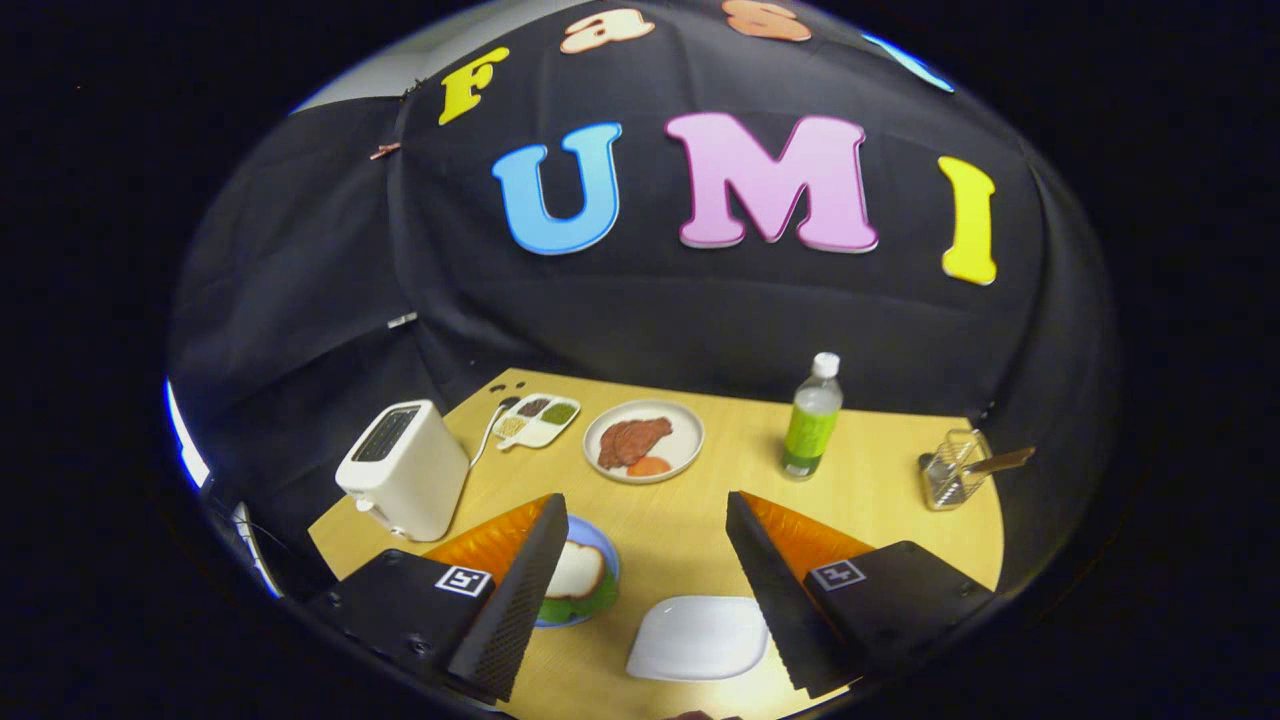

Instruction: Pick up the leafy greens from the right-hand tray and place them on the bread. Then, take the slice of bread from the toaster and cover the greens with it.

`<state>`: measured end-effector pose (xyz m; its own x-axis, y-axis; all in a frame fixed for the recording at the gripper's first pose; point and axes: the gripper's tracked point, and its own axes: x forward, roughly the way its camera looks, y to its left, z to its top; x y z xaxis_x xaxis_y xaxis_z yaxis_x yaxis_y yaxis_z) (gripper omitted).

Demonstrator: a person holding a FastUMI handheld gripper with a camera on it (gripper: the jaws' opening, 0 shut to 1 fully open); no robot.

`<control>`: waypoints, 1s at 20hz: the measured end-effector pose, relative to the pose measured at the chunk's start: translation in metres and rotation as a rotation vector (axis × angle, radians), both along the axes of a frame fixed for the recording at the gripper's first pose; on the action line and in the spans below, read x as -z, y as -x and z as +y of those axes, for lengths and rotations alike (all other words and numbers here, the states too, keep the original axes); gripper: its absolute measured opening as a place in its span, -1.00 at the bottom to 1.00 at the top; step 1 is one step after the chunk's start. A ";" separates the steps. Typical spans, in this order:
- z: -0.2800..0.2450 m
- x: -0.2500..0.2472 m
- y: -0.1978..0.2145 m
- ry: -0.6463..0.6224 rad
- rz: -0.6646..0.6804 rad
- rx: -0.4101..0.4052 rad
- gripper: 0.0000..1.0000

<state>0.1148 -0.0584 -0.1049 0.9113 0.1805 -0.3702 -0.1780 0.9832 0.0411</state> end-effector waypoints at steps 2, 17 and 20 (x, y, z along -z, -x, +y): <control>-0.029 -0.039 0.015 0.020 -0.105 0.077 0.98; -0.059 -0.127 0.135 0.026 -0.339 0.322 0.97; -0.050 -0.126 0.131 0.032 -0.317 0.316 0.97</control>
